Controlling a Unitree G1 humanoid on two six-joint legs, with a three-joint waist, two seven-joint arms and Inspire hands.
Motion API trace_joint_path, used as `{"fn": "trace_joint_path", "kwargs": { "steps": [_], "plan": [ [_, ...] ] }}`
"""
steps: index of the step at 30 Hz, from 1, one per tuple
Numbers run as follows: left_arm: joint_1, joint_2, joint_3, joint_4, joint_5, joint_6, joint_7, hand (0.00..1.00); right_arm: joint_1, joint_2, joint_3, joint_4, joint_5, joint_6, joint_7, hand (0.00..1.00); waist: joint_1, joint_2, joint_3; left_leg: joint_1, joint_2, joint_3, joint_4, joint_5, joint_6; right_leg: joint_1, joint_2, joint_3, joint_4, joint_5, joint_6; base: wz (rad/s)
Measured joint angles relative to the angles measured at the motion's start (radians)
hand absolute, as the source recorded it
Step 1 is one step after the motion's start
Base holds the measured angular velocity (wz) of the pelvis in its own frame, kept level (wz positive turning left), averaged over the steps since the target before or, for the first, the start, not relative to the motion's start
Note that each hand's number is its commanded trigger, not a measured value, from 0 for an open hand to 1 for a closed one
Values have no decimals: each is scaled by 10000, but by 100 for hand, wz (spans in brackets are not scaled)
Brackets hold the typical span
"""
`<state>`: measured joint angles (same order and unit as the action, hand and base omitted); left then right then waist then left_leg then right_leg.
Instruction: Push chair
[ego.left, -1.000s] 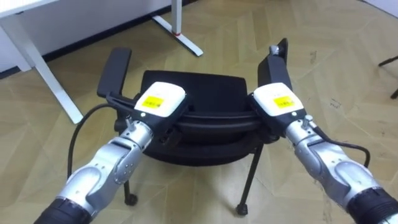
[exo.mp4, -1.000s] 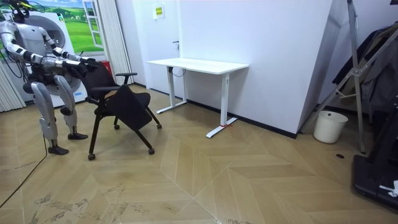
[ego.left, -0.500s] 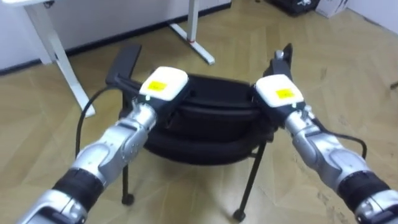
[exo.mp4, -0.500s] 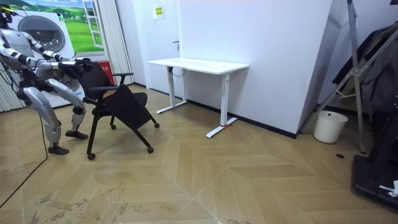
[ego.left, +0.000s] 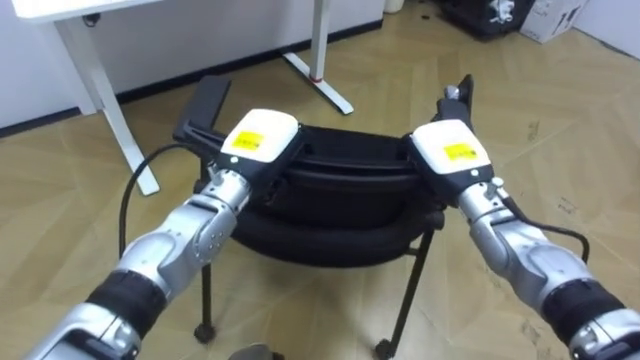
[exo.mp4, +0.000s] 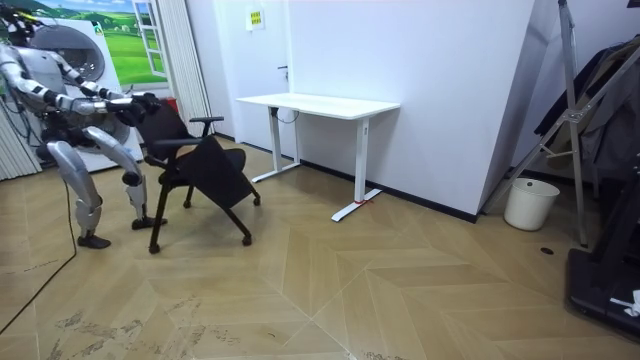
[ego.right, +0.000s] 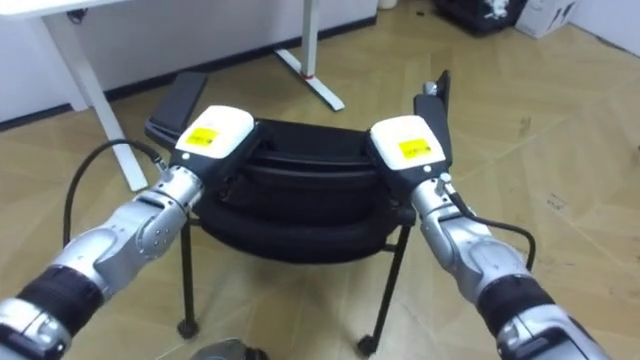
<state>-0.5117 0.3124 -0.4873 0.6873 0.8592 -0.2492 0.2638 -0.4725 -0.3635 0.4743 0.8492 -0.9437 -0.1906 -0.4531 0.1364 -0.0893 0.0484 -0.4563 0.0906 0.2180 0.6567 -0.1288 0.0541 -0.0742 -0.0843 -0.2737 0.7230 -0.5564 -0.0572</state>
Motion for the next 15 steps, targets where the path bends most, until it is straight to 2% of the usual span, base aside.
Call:
{"fn": "trace_joint_path", "kwargs": {
  "steps": [1, 2, 3, 4, 5, 6, 7, 9, 10, 12, 13, 14, 15],
  "plan": [
    [-99, -4, -6, 2, 22, -5, -10, 100, -7, 0, -70, 3, -1, 12, -117, 100, 0, -105, -28, 114, -202, 78, 92, -318, 319, 77, -205, 51, 52, -5, 162, -11],
    [-165, 3, -15, 1, 26, -10, -3, 100, -47, 3, -97, 8, 1, 23, -153, 100, 16, -177, -26, 147, -223, 187, 173, -493, 370, 80, -285, 60, 129, -32, 221, -15],
    [-350, 12, 14, 69, 20, -11, 53, 100, -269, -4, -125, 43, -5, 74, -152, 100, 22, -222, 33, 172, -363, 213, 388, -799, 496, -81, -584, -121, 796, 1, 431, -29],
    [-602, -51, 82, 283, 8, -13, 130, 100, -526, -1, -138, 92, -32, 184, -143, 100, 66, -101, 171, 183, -400, 197, 656, -1040, 558, -569, -954, -354, 2027, 438, 716, -29],
    [-722, -71, 97, 382, -10, -29, 139, 100, -621, 1, -142, 113, -50, 223, -141, 100, 69, -35, 208, 173, -391, 168, 790, -1156, 584, -876, -1109, -359, 2656, 783, 753, -27],
    [-883, -56, 134, 475, -30, -61, 158, 100, -734, 39, -162, 109, -54, 304, -141, 100, 54, 20, 235, 148, -328, 125, 1011, -1412, 616, -1459, -1320, -225, 3694, 1528, 803, -13],
    [-946, -27, 135, 514, -30, -102, 171, 100, -762, 55, -170, 111, -48, 322, -147, 100, 49, 38, 250, 145, -325, 79, 1070, -1505, 621, -1708, -1400, -165, 4103, 1759, 867, -11],
    [-1172, -33, 126, 835, -67, -213, 292, 100, -867, 109, -168, 120, -55, 424, -168, 100, 60, 185, 352, 348, -214, -34, 1245, -1869, 558, -2685, -1778, -100, 4924, 1760, 920, -9],
    [-1194, -58, 125, 857, -147, -222, 319, 100, -875, 145, -168, 47, -98, 510, -168, 100, 57, 291, 392, 434, -121, -117, 1368, -2063, 493, -3279, -1991, -88, 4902, 1764, 917, 0],
    [-1212, -35, 100, 888, -205, -237, 319, 100, -859, 187, -167, 21, -100, 553, -166, 100, -71, 358, 407, 563, -29, -295, 1593, -2346, 376, -3942, -2279, -85, 4290, 1814, 980, 25],
    [-1214, -14, 24, 966, -233, -248, 369, 100, -825, 189, -159, 34, -104, 550, -168, 100, -135, 472, 454, 702, 179, -403, 1785, -2574, 263, -4075, -2272, -138, 3287, 1964, 1000, 30],
    [-1211, 6, 0, 1016, -234, -267, 388, 100, -782, 191, -157, 47, -112, 542, -174, 100, -105, 474, 446, 787, 218, -458, 1823, -2676, 153, -4153, -2236, -114, 2702, 2098, 994, 20],
    [-1198, 22, -60, 1070, -234, -315, 403, 100, -724, 200, -151, 77, -137, 488, -184, 100, -57, 464, 432, 954, 229, -615, 1830, -2816, -43, -4217, -2145, -7, 1463, 2459, 1024, 24]
  ]
}}
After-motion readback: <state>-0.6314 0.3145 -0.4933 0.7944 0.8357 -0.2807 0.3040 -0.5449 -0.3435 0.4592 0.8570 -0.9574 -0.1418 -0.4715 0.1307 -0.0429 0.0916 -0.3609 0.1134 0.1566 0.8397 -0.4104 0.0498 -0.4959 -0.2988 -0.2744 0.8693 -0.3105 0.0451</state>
